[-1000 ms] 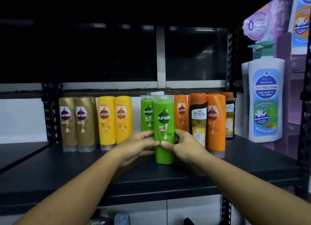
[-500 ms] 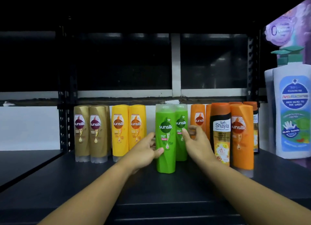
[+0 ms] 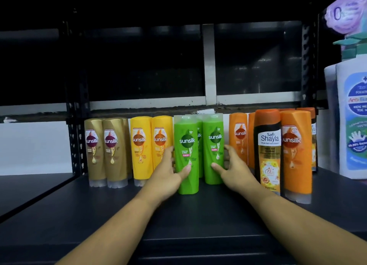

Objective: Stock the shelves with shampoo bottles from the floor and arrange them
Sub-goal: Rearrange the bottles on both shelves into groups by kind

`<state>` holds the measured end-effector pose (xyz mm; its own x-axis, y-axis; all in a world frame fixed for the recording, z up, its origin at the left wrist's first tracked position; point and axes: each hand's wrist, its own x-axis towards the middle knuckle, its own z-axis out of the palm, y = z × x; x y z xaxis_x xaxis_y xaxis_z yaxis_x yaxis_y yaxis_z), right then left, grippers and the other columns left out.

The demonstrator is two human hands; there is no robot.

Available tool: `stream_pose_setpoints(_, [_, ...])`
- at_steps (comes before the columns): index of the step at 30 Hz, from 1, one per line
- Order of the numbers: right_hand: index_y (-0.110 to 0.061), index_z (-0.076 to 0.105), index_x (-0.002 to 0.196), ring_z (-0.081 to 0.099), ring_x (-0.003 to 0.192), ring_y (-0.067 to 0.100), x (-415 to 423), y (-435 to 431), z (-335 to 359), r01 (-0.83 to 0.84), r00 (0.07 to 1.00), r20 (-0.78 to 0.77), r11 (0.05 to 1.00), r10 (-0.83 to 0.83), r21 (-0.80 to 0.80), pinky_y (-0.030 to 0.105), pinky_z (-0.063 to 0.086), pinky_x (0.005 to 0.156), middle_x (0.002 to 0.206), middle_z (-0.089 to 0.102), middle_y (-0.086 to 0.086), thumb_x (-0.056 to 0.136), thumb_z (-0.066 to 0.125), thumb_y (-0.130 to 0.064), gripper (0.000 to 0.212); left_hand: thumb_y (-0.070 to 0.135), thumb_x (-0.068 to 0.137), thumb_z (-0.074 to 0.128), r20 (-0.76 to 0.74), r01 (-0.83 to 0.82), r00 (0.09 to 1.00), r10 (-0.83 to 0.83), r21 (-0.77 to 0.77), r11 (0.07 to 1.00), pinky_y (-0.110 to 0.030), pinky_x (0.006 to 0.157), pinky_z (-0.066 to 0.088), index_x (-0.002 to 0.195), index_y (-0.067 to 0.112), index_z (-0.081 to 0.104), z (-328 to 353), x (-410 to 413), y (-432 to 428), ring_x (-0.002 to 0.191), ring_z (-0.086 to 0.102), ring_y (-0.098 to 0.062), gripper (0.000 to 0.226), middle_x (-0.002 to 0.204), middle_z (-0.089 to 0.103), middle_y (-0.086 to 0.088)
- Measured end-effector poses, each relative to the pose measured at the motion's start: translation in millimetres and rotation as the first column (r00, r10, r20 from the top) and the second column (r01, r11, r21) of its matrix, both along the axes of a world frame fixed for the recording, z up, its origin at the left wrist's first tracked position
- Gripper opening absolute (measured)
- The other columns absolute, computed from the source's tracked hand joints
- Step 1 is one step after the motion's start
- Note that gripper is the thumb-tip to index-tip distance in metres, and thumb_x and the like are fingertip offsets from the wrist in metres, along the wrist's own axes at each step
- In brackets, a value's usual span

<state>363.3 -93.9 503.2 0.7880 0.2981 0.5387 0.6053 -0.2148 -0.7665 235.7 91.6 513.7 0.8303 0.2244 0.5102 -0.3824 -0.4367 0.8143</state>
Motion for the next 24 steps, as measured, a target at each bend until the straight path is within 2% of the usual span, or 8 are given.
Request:
stream_pose_setpoints(4, [-0.027, 0.038, 0.15, 0.064, 0.092, 0.01, -9, 3, 3, 0.021, 0.999, 0.036, 0.999, -0.02, -0.036, 0.027, 0.055, 0.082, 0.12, 0.058, -0.003, 0.088, 0.078, -0.025, 0.074, 0.025, 0.09, 0.079, 0.034, -0.064, 0.998, 0.06, 0.126, 0.99, -0.038, 0.107, 0.051, 0.137, 0.042, 0.041, -3, 3, 1, 0.121, 0.062, -0.002, 0.063, 0.129, 0.063, 0.021])
stream_pose_setpoints(6, [-0.028, 0.037, 0.151, 0.064, 0.09, 0.007, -13, 4, 4, -0.008, 0.999, 0.035, 0.999, 0.009, -0.039, 0.021, 0.053, 0.075, 0.121, 0.058, -0.002, 0.088, 0.078, -0.023, 0.075, 0.022, 0.09, 0.079, 0.052, -0.074, 0.996, 0.068, 0.126, 0.989, -0.025, 0.098, 0.055, 0.133, 0.041, 0.044, -2, 1, 1, 0.109, 0.064, 0.007, 0.059, 0.121, 0.065, 0.022])
stream_pose_setpoints(9, [-0.031, 0.04, 0.151, 0.066, 0.101, 0.01, -17, 4, 2, -0.118, 0.992, -0.051, 0.993, 0.119, 0.009, 0.031, 0.059, 0.087, 0.132, 0.059, 0.003, 0.095, 0.069, -0.018, 0.064, 0.019, 0.092, 0.077, 0.042, -0.075, 0.997, 0.07, 0.144, 0.987, -0.012, 0.081, 0.054, 0.135, 0.032, 0.051, -2, -1, 2, 0.099, 0.067, 0.007, 0.052, 0.115, 0.066, 0.019])
stream_pose_setpoints(11, [-0.033, 0.048, 0.145, 0.061, 0.11, 0.011, -22, 2, 5, -0.181, 0.966, -0.157, 0.972, 0.204, 0.149, 0.04, 0.058, 0.093, 0.136, 0.056, 0.002, 0.101, 0.059, -0.019, 0.048, 0.015, 0.096, 0.071, 0.043, -0.068, 0.997, 0.062, 0.166, 0.984, -0.02, 0.086, 0.057, 0.137, 0.031, 0.054, -2, -3, 3, 0.102, 0.07, -0.006, 0.047, 0.119, 0.068, 0.01])
stream_pose_setpoints(14, [-0.036, 0.062, 0.121, 0.061, 0.111, 0.008, -37, -4, 15, -0.145, 0.977, -0.116, 0.958, 0.178, 0.247, 0.039, 0.057, 0.094, 0.125, 0.062, -0.008, 0.103, 0.051, -0.042, 0.022, 0.014, 0.101, 0.062, 0.022, -0.058, 0.998, 0.054, 0.211, 0.976, -0.037, 0.092, 0.06, 0.13, 0.047, 0.056, -3, -2, 2, 0.101, 0.069, -0.013, 0.044, 0.118, 0.067, 0.004])
stream_pose_setpoints(17, [-0.034, 0.061, 0.123, 0.063, 0.108, 0.006, -49, -5, 17, -0.162, 0.986, 0.001, 0.962, 0.166, 0.222, 0.035, 0.054, 0.096, 0.117, 0.065, -0.012, 0.089, 0.06, -0.06, 0.043, 0.019, 0.102, 0.063, 0.003, -0.023, 1.0, 0.023, 0.234, 0.972, -0.039, 0.095, 0.059, 0.124, 0.061, 0.058, -3, -2, 0, 0.103, 0.069, -0.017, 0.048, 0.111, 0.071, 0.009])
stream_pose_setpoints(21, [-0.034, 0.045, 0.138, 0.063, 0.104, 0.008, -54, -2, 12, -0.208, 0.978, 0.052, 0.97, 0.203, 0.123, 0.028, 0.053, 0.092, 0.117, 0.063, -0.009, 0.074, 0.08, -0.054, 0.076, 0.023, 0.103, 0.061, -0.043, 0.006, 0.999, 0.01, 0.365, 0.931, -0.033, 0.112, 0.047, 0.147, 0.032, 0.055, -7, -2, 0, 0.127, 0.057, 0.0, 0.046, 0.137, 0.064, 0.018])
stream_pose_setpoints(24, [-0.038, 0.038, 0.14, 0.063, 0.105, 0.013, -48, -5, 9, -0.17, 0.984, 0.06, 0.982, 0.166, 0.084, 0.035, 0.053, 0.095, 0.117, 0.063, -0.008, 0.079, 0.085, -0.038, 0.077, 0.02, 0.102, 0.062, 0.065, -0.128, 0.992, 0.112, 0.384, 0.914, -0.022, 0.109, 0.044, 0.143, 0.022, 0.06, -3, -2, -1, 0.125, 0.058, -0.008, 0.041, 0.133, 0.064, 0.008])
